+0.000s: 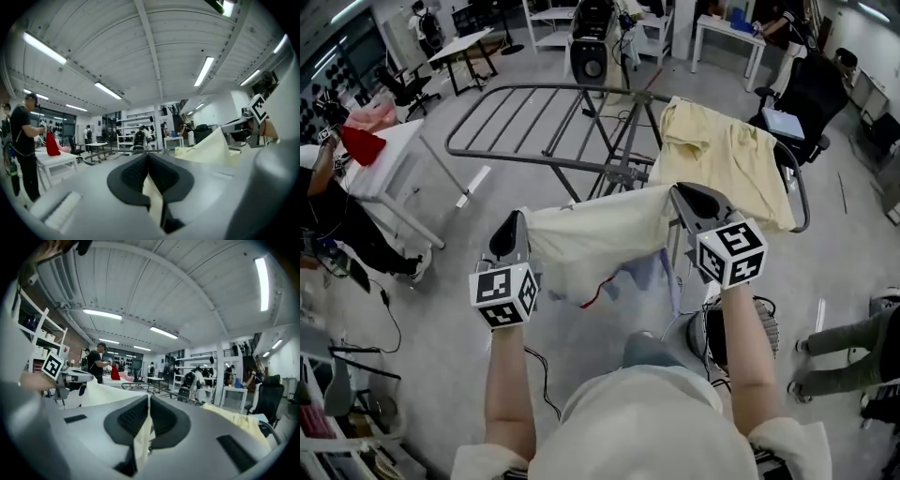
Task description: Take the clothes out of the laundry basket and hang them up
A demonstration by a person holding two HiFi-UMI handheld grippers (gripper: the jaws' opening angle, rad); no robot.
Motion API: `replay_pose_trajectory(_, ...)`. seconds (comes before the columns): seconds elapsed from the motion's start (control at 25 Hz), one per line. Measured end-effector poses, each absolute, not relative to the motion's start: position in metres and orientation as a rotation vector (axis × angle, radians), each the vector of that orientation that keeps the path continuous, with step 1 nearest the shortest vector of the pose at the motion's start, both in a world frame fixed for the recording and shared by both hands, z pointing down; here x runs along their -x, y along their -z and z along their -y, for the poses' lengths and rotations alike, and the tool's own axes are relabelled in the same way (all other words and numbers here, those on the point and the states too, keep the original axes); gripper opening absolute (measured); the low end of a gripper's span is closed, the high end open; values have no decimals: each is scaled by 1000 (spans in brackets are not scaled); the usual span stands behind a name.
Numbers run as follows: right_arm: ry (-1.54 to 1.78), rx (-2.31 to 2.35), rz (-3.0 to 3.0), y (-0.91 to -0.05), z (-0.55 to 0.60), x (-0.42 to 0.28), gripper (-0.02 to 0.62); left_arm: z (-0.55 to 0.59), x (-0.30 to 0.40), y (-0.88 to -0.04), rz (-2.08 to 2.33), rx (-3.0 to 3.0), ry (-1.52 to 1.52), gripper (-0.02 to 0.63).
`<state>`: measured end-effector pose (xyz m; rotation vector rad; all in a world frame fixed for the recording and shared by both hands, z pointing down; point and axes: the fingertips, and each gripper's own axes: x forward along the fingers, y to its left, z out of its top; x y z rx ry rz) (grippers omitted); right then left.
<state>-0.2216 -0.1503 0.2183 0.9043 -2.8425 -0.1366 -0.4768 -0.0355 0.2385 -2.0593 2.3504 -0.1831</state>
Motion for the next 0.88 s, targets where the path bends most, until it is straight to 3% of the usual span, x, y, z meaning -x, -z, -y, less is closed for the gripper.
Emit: replay_pose_trajectory(0.88, 373, -401, 3084, -127, 343, 489, 17, 171, 737, -143, -2621, 1300, 254, 11)
